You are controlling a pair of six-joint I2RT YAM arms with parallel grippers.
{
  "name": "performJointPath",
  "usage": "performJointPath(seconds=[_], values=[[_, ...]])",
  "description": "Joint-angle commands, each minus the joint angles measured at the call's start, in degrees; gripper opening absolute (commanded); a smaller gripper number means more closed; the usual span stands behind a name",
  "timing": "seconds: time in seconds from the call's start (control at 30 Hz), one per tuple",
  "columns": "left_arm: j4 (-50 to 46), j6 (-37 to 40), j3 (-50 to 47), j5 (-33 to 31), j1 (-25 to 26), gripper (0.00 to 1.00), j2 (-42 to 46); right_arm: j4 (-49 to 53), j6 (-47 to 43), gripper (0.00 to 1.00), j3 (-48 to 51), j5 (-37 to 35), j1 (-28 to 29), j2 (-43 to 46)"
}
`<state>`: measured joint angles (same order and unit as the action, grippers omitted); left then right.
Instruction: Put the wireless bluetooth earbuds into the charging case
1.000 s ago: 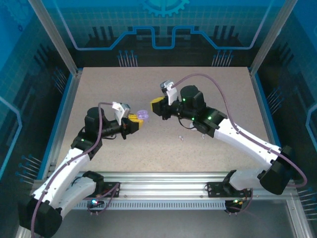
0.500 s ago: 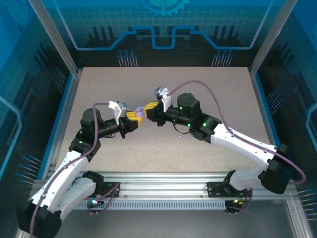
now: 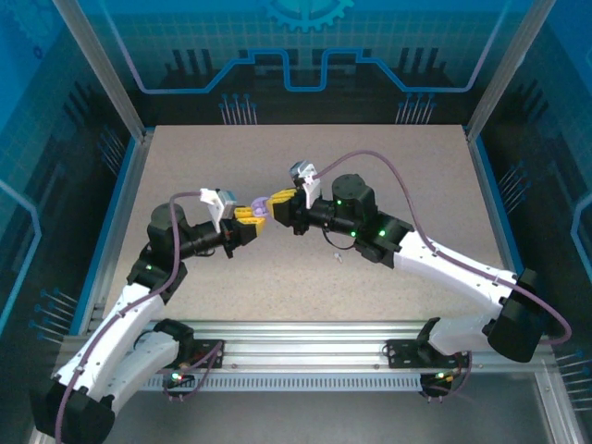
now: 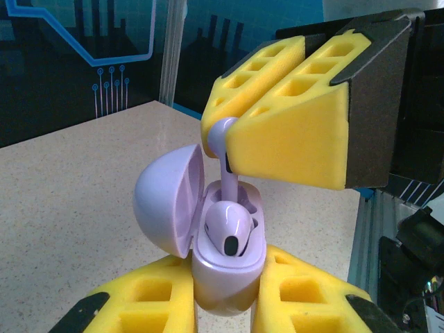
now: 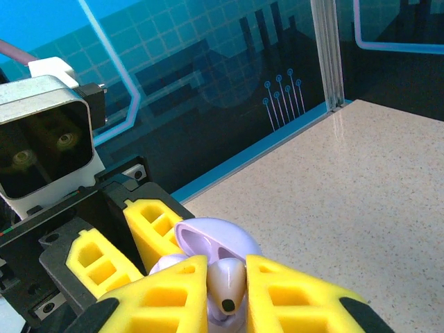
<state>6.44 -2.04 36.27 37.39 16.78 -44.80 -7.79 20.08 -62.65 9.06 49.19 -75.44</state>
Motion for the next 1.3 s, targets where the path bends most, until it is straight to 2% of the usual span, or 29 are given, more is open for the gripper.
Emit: performJointPath(seconds=[0.0,0.7,1.07,1.27], values=[[3.3,-0.9,-0.4,1.1,0.5,0.06,1.2,-0.1,0.5,0.18,0.8,-0.3,0.4,1.5],[4.7,-0.2,-0.1,1.2,0.5,0.07,1.5,2.9,2.0,0.19,0.1,6.8,-0.6,-0.5],[5.5,0.7,-0.6,1.3,0.5,0.06,1.5,0.3,6.2,0.19,1.5,11.4,-2.5,-0.3],[8.6,0.6,-2.0,2.0,0.6,0.06,2.5,-0.7,4.0,0.19,2.6,13.6,-3.1,0.6]])
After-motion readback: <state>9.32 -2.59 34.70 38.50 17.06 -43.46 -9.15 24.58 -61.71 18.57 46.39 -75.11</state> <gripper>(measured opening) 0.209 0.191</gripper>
